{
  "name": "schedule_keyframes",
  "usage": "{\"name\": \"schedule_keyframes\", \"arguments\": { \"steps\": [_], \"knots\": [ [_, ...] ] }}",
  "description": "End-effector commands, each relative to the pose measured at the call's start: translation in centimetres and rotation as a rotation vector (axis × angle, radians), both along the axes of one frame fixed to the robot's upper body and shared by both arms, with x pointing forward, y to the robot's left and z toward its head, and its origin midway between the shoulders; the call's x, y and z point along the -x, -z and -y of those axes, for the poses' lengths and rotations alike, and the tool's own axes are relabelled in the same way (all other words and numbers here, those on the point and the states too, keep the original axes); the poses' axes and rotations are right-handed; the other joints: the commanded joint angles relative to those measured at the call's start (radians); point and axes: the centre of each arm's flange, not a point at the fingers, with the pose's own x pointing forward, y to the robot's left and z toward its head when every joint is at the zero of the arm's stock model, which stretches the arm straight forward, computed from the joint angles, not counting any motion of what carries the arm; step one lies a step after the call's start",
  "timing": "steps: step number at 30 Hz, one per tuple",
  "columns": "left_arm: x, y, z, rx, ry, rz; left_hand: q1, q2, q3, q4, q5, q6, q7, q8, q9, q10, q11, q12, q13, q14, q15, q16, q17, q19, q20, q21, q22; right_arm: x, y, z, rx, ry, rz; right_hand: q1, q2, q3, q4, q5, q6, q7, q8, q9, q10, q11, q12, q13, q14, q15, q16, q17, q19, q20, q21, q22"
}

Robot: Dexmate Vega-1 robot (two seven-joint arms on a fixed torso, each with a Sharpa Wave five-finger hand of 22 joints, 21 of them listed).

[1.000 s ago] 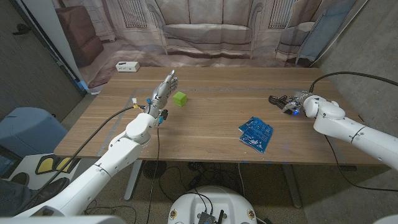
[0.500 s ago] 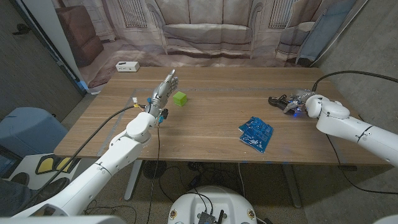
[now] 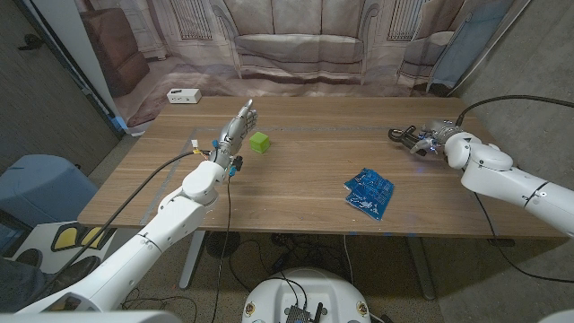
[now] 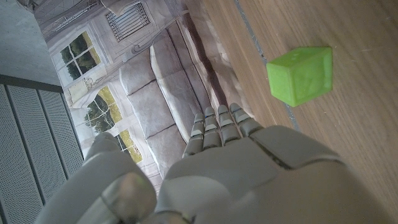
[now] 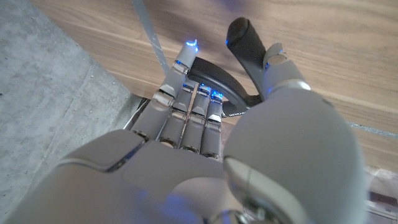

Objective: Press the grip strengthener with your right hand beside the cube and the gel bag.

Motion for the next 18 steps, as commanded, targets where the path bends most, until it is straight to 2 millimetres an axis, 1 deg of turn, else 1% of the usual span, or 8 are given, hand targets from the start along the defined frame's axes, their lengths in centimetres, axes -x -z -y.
{"name": "schedule_keyframes", "arguments": {
  "steps": [1,2,3,8,9,10,13,18],
  "knots": [
    [0.0,-0.3,0.1,0.000,-0.003,0.010,0.004,0.008,0.003,-0.008,-0.001,0.008,0.001,-0.002,0.006,0.009,0.000,0.001,0.003,0.005,-0.007,-0.002,0.002,0.000,0.003,-0.003,0.006,2.5,-1.6,-0.6,-0.013,-0.036,0.162,0.159,0.159,0.002,0.004,0.008,0.022,-0.008,0.007,0.003,0.016,-0.001,0.000,0.005,0.075,-0.107,0.016,0.009,0.011,-0.005,0.010,0.003],
    [0.0,-0.3,0.1,0.000,-0.003,0.011,0.004,0.008,0.003,-0.008,-0.001,0.008,0.001,-0.002,0.006,0.010,-0.001,0.001,0.003,0.005,-0.006,-0.002,0.002,0.000,0.004,-0.003,0.006,2.7,-1.7,-0.7,-0.012,-0.039,0.175,0.162,0.159,0.003,0.002,0.008,0.025,-0.008,0.007,0.003,0.018,-0.002,0.000,0.005,0.076,-0.108,0.016,0.009,0.015,-0.005,0.012,0.004],
    [0.0,-0.4,0.1,-0.001,-0.003,0.012,0.004,0.008,0.003,-0.008,-0.001,0.008,0.002,-0.002,0.006,0.009,-0.002,0.001,0.003,0.005,-0.006,-0.002,0.002,0.000,0.003,-0.003,0.006,2.9,-1.9,-0.7,-0.012,-0.041,0.186,0.163,0.160,0.003,0.002,0.008,0.025,-0.009,0.007,0.003,0.020,0.002,0.001,0.006,0.077,-0.109,0.016,0.010,0.015,-0.005,0.012,0.004],
    [0.0,-0.5,0.2,0.000,-0.003,0.017,0.004,0.008,0.002,-0.008,-0.001,0.007,0.002,-0.003,0.006,0.008,0.000,0.000,0.003,0.005,-0.006,-0.002,0.002,-0.001,0.004,-0.004,0.006,3.8,-2.3,-0.9,-0.012,-0.049,0.245,0.171,0.160,0.004,-0.001,0.009,0.027,-0.011,0.005,0.003,0.022,-0.003,0.000,0.006,0.087,-0.110,0.019,0.010,0.020,-0.008,0.015,0.004],
    [0.0,-0.5,0.2,0.001,-0.003,0.018,0.004,0.008,0.002,-0.009,-0.001,0.007,0.002,-0.003,0.006,0.007,0.000,0.000,0.003,0.005,-0.007,-0.002,0.002,-0.001,0.004,-0.004,0.006,4.0,-2.4,-0.9,-0.012,-0.050,0.256,0.173,0.160,0.005,-0.002,0.009,0.028,-0.011,0.005,0.003,0.023,-0.004,0.000,0.006,0.092,-0.115,0.020,0.010,0.024,-0.008,0.017,0.005],
    [0.0,-0.5,0.2,0.001,-0.002,0.018,0.003,0.008,0.002,-0.009,-0.001,0.007,0.002,-0.003,0.006,0.008,-0.001,0.000,0.003,0.006,-0.007,-0.002,0.002,-0.001,0.004,-0.004,0.006,4.1,-2.4,-0.9,-0.012,-0.053,0.262,0.173,0.160,0.004,-0.002,0.009,0.028,-0.012,0.004,0.003,0.025,-0.008,0.000,0.006,0.097,-0.118,0.022,0.011,0.027,-0.009,0.019,0.005],
    [-0.1,-0.5,0.2,0.002,-0.002,0.018,0.003,0.008,0.002,-0.009,-0.001,0.007,0.002,-0.003,0.006,0.010,0.000,0.001,0.003,0.006,-0.005,-0.002,0.002,-0.001,0.004,-0.004,0.006,4.4,-2.6,-1.0,-0.011,-0.057,0.290,0.175,0.162,0.005,-0.002,0.009,0.031,-0.012,0.004,0.003,0.026,-0.007,0.000,0.006,0.099,-0.116,0.022,0.011,0.027,-0.009,0.020,0.005],
    [-0.1,-0.6,0.2,0.003,-0.003,0.019,0.003,0.008,0.001,-0.009,-0.001,0.007,0.001,-0.003,0.006,0.009,0.000,0.000,0.003,0.006,-0.005,-0.002,0.002,0.000,0.003,-0.003,0.006,4.7,-2.9,-1.2,-0.010,-0.064,0.317,0.183,0.161,0.006,-0.004,0.010,0.042,-0.011,0.005,0.003,0.034,-0.013,0.000,0.007,0.116,-0.118,0.024,0.009,0.044,-0.012,0.030,0.007]
  ]
}}
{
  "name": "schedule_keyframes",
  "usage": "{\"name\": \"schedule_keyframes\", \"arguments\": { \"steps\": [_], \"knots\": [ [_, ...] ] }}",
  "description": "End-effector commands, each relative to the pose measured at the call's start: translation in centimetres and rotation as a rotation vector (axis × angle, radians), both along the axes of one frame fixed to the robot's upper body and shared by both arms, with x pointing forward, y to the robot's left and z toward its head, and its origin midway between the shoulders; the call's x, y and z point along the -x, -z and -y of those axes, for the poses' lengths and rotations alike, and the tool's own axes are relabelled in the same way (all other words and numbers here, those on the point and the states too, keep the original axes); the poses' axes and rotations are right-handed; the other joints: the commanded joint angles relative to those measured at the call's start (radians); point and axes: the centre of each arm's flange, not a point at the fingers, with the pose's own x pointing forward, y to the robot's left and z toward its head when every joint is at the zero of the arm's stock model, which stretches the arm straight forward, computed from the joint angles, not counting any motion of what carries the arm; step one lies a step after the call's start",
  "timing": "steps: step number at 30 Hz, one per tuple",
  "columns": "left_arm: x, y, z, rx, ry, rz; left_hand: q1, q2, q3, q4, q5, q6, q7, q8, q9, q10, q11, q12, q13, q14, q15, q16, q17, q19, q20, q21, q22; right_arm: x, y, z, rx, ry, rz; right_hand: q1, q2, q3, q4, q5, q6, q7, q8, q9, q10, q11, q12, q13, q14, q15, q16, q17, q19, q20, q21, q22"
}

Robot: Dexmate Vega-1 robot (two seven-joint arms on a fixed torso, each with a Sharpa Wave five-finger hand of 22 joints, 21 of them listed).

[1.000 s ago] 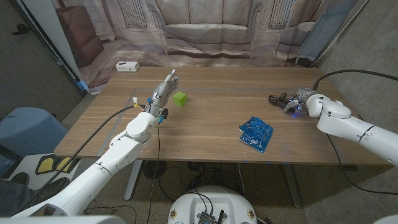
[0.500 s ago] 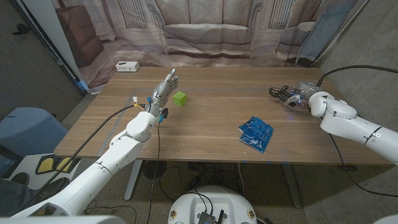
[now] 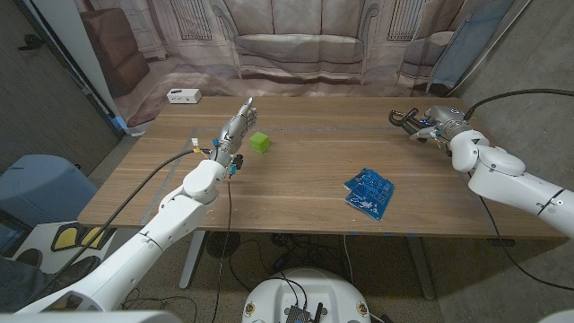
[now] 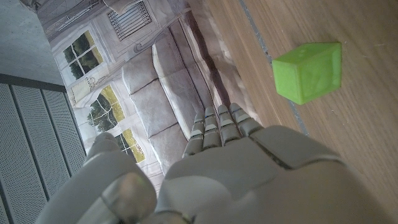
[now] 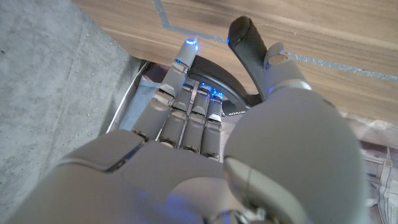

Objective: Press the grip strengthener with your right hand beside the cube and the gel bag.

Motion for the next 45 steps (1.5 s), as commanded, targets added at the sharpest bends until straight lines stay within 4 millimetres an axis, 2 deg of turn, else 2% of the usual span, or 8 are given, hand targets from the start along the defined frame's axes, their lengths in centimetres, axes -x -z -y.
{"name": "schedule_keyframes", "arguments": {
  "steps": [1,10,12,17,28,35,42,45],
  "knots": [
    [-0.1,-0.1,0.1,0.002,-0.002,0.004,0.003,0.008,0.004,-0.006,-0.001,0.008,0.001,-0.002,0.006,0.009,-0.001,0.000,0.003,0.006,-0.006,-0.002,0.002,0.000,0.003,-0.003,0.006,1.5,-1.0,-0.5,-0.002,-0.023,0.107,0.184,0.162,0.007,-0.005,0.006,0.035,-0.017,0.009,0.004,0.021,-0.001,0.003,0.001,0.102,-0.135,0.007,0.002,0.021,-0.004,0.015,0.004],
    [-0.1,-0.4,0.0,0.000,-0.005,0.010,0.003,0.008,0.004,-0.007,-0.001,0.009,0.002,-0.002,0.006,0.010,0.002,0.000,0.003,0.007,-0.006,-0.002,0.002,0.000,0.002,-0.003,0.006,1.9,-1.4,-0.7,-0.016,-0.035,0.154,0.202,0.165,0.004,-0.008,0.005,0.038,-0.017,0.003,0.004,0.021,0.002,-0.003,0.001,0.152,-0.165,0.033,0.016,0.042,-0.010,0.030,0.007],
    [-0.1,-0.4,0.0,-0.001,-0.005,0.012,0.003,0.008,0.004,-0.007,-0.001,0.009,0.002,-0.002,0.006,0.011,0.003,0.000,0.003,0.007,-0.006,-0.002,0.002,0.000,0.002,-0.003,0.006,1.9,-1.4,-0.8,-0.016,-0.036,0.165,0.214,0.166,0.003,-0.010,0.005,0.040,-0.017,0.001,0.004,0.024,-0.005,-0.004,0.002,0.169,-0.180,0.045,0.024,0.049,-0.013,0.037,0.009],
    [-0.1,-0.4,0.0,0.001,-0.005,0.013,0.002,0.008,0.003,-0.007,-0.001,0.009,0.002,-0.003,0.006,0.009,0.000,-0.001,0.003,0.006,-0.007,-0.002,0.002,0.000,0.002,-0.003,0.006,2.0,-1.5,-0.9,-0.016,-0.037,0.172,0.239,0.163,0.002,-0.017,0.006,0.049,-0.020,0.000,0.004,0.029,-0.010,-0.005,0.002,0.185,-0.185,0.057,0.035,0.054,-0.020,0.045,0.011],
    [-0.1,-0.4,-0.1,0.003,-0.005,0.015,0.002,0.009,0.003,-0.008,-0.001,0.009,0.001,-0.003,0.006,0.010,-0.003,0.000,0.003,0.006,-0.006,-0.002,0.002,-0.001,0.003,-0.004,0.006,2.3,-1.6,-1.3,-0.015,-0.046,0.192,0.310,0.146,-0.004,-0.023,0.004,0.057,-0.027,-0.007,0.007,0.041,-0.023,-0.008,0.004,0.240,-0.226,0.087,0.063,0.081,-0.042,0.078,0.019],
    [0.1,-0.2,-0.2,0.005,-0.006,0.013,0.002,0.009,0.002,-0.009,-0.001,0.009,0.001,-0.003,0.006,0.009,0.001,-0.001,0.003,0.006,-0.006,-0.003,0.002,-0.001,0.002,-0.004,0.006,2.6,-1.6,-1.5,-0.016,-0.058,0.215,0.346,0.137,-0.009,-0.018,0.003,0.089,-0.028,-0.001,0.011,0.082,-0.033,0.004,0.006,0.291,-0.236,0.102,0.081,0.107,-0.054,0.109,0.026],
    [0.2,-0.1,-0.2,0.006,-0.009,0.013,0.002,0.009,0.002,-0.009,-0.001,0.010,0.000,-0.003,0.006,0.010,0.000,-0.001,0.003,0.006,-0.006,-0.003,0.002,-0.001,0.002,-0.003,0.006,2.6,-1.4,-1.4,-0.025,-0.068,0.223,0.365,0.155,-0.004,0.002,0.006,0.159,-0.012,0.018,0.016,0.162,-0.019,0.028,0.008,0.368,-0.231,0.088,0.079,0.137,-0.056,0.159,0.035],
    [0.2,-0.1,-0.2,0.006,-0.010,0.014,0.002,0.009,0.001,-0.009,-0.001,0.010,0.000,-0.003,0.006,0.009,-0.001,-0.001,0.003,0.006,-0.006,-0.003,0.002,-0.001,0.003,-0.004,0.006,2.5,-1.3,-1.4,-0.026,-0.071,0.224,0.368,0.162,-0.002,0.004,0.007,0.169,-0.008,0.020,0.016,0.177,-0.010,0.031,0.007,0.387,-0.232,0.086,0.080,0.146,-0.058,0.171,0.036]
  ]
}}
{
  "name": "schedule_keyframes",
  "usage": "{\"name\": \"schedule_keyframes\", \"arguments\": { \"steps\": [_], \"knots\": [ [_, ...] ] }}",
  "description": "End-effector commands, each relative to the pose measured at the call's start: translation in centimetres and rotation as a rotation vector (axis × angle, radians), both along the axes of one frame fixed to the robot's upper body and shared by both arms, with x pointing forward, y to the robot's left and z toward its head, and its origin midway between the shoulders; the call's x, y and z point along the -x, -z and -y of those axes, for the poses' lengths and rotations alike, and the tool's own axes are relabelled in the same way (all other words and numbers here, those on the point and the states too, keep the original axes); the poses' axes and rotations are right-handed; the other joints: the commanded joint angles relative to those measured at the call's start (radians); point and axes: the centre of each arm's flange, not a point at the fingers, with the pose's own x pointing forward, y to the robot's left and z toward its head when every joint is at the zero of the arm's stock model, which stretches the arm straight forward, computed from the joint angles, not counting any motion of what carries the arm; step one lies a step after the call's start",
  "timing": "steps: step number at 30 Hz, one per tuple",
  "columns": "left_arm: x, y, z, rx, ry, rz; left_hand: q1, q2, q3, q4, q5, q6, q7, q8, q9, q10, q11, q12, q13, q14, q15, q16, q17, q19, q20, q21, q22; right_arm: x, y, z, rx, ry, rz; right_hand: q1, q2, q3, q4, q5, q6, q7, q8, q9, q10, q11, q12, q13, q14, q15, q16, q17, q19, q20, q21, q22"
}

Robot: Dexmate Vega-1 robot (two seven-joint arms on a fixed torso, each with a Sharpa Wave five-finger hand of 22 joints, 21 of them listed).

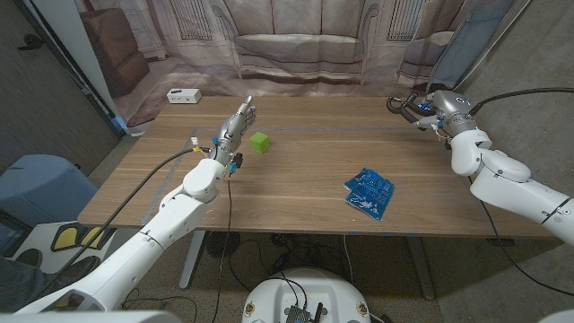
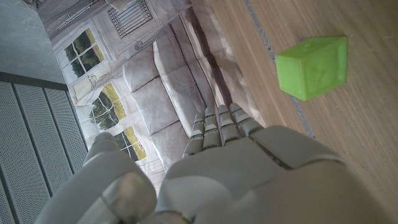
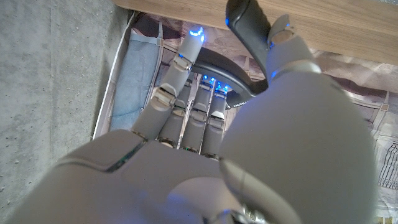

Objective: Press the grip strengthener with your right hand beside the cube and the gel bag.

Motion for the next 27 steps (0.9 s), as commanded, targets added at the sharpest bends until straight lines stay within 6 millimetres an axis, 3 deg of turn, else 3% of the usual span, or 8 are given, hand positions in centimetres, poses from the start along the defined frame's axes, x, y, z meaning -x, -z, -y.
{"name": "schedule_keyframes", "arguments": {
  "steps": [1,10,20,27],
  "knots": [
    [0.23,0.09,-0.06,0.002,-0.003,0.002,0.002,0.009,0.004,-0.007,-0.001,0.010,0.001,-0.003,0.006,0.010,-0.001,-0.001,0.003,0.006,-0.006,-0.003,0.002,-0.001,0.003,-0.004,0.006,0.03,0.19,0.01,-0.009,-0.013,0.016,0.260,0.271,0.015,0.017,0.007,0.030,0.002,0.009,0.006,0.040,-0.002,0.011,0.005,0.295,-0.276,-0.005,0.027,0.022,-0.002,0.020,0.005],
    [0.21,0.01,0.02,0.000,-0.003,0.002,0.001,0.009,0.003,-0.008,-0.001,0.010,0.001,-0.003,0.006,0.009,-0.001,-0.001,0.003,0.006,-0.006,-0.003,0.002,0.000,0.002,-0.003,0.006,-0.20,0.29,0.15,-0.009,-0.025,0.008,0.260,0.296,0.020,0.025,0.006,0.050,0.008,0.011,0.006,0.054,0.007,0.010,0.003,0.332,-0.273,-0.009,0.032,0.025,-0.004,0.040,0.006],
    [0.24,-0.08,0.09,-0.002,-0.003,0.005,0.001,0.009,0.002,-0.008,-0.001,0.010,0.001,-0.003,0.006,0.009,0.001,-0.001,0.003,0.005,-0.006,-0.003,0.002,0.000,0.001,-0.003,0.006,-0.32,0.33,0.08,-0.011,-0.023,0.008,0.262,0.311,0.026,0.025,0.002,0.068,0.024,0.009,0.004,0.067,0.038,0.006,0.000,0.351,-0.274,-0.028,0.027,0.033,0.001,0.066,0.006],
    [0.28,-0.09,0.10,-0.003,-0.004,0.004,0.001,0.010,0.002,-0.009,-0.001,0.015,0.001,-0.001,0.006,0.010,0.001,-0.001,0.003,0.005,-0.006,-0.003,0.002,-0.001,0.002,-0.004,0.006,-0.39,0.43,-0.04,-0.009,-0.030,0.018,0.263,0.316,0.026,0.025,-0.002,0.080,0.023,0.007,0.003,0.063,0.034,0.000,-0.002,0.370,-0.273,-0.041,0.014,0.040,-0.005,0.081,0.003]
  ]
}}
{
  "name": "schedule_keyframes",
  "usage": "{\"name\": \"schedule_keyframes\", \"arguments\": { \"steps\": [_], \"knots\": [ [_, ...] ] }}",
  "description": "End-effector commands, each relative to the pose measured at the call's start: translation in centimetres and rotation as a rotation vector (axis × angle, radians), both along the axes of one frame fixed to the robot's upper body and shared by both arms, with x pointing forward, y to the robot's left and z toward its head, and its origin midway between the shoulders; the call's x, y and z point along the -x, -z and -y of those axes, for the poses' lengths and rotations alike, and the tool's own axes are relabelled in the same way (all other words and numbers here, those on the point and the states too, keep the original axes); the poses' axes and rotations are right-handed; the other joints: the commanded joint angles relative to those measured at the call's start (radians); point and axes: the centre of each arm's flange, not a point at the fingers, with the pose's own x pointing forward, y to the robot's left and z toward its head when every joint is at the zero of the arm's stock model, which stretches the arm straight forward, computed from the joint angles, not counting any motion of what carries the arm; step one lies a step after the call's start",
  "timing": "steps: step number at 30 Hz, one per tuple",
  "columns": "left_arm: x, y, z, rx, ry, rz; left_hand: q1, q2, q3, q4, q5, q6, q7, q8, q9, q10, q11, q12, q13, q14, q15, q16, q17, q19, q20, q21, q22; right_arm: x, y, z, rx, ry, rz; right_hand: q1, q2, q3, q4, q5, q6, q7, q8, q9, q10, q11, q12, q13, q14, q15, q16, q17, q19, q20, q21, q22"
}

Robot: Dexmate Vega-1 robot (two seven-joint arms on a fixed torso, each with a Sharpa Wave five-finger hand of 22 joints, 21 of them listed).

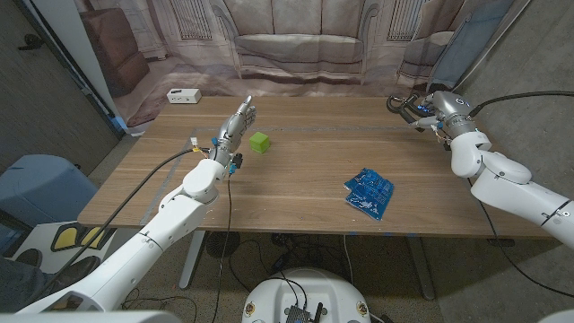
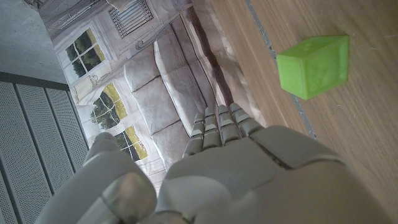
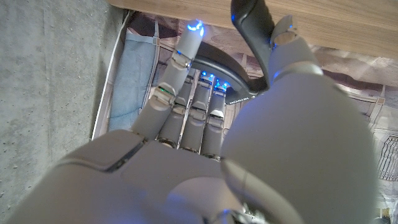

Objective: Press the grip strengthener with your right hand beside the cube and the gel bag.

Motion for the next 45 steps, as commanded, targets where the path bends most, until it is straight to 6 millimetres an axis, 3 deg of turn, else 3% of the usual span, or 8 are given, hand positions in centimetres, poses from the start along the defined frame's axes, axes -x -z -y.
{"name": "schedule_keyframes", "arguments": {
  "steps": [1,14,23,31,45],
  "knots": [
    [0.04,-0.05,0.05,-0.002,-0.001,-0.001,0.001,0.010,0.002,-0.009,-0.001,0.011,-0.003,-0.001,0.006,0.009,0.001,-0.002,0.003,0.005,-0.006,-0.003,0.002,-0.001,0.002,-0.003,0.006,-0.14,0.12,-0.17,0.003,-0.005,0.010,0.283,0.296,0.029,0.023,-0.003,0.032,-0.018,0.003,0.004,0.004,-0.004,-0.003,0.001,0.292,-0.275,-0.008,-0.005,0.007,-0.004,0.012,0.001],
    [0.22,-0.01,0.21,-0.008,0.000,-0.004,0.000,0.010,0.001,-0.010,-0.001,0.013,-0.003,-0.001,0.006,0.009,0.001,-0.002,0.003,0.006,-0.006,-0.002,0.002,-0.001,0.002,-0.003,0.006,0.00,0.35,-0.17,0.005,0.012,-0.003,0.276,0.295,0.026,0.025,-0.007,0.054,-0.032,0.001,0.001,0.007,-0.012,-0.004,0.008,0.301,-0.268,-0.028,-0.015,-0.001,-0.005,0.027,-0.003],
    [0.29,0.07,0.30,-0.010,0.002,-0.009,0.000,0.011,0.000,-0.010,-0.001,0.013,-0.002,-0.002,0.006,0.009,0.000,-0.002,0.003,0.006,-0.006,-0.002,0.002,-0.001,0.001,-0.003,0.005,-0.10,0.54,0.04,0.007,0.028,-0.037,0.262,0.288,0.022,0.027,-0.005,0.053,-0.047,-0.008,0.000,0.011,-0.050,-0.003,0.016,0.301,-0.268,-0.042,-0.010,-0.019,-0.003,0.036,-0.007],
    [0.27,0.13,0.42,-0.010,0.005,-0.010,0.000,0.011,0.000,-0.011,-0.001,0.014,-0.003,-0.002,0.006,0.012,0.000,-0.001,0.003,0.006,-0.006,-0.002,0.002,-0.001,0.001,-0.003,0.005,-0.14,0.63,0.30,0.005,0.041,-0.055,0.253,0.286,0.021,0.028,-0.001,0.043,-0.054,-0.018,0.000,0.004,-0.039,-0.005,0.025,0.285,-0.264,-0.058,-0.008,-0.038,0.004,0.040,-0.010],
    [0.12,0.14,0.60,-0.009,0.003,-0.013,0.000,0.012,0.000,-0.012,-0.001,0.015,-0.004,-0.002,0.006,0.010,0.001,-0.002,0.003,0.007,-0.006,-0.002,0.002,0.000,0.002,-0.003,0.005,-0.70,1.10,0.77,0.003,0.070,-0.070,0.222,0.271,0.008,0.031,0.007,0.021,-0.067,-0.039,0.002,-0.032,-0.062,-0.017,0.041,0.243,-0.263,-0.088,0.007,-0.077,0.014,0.053,-0.016]
  ]
}}
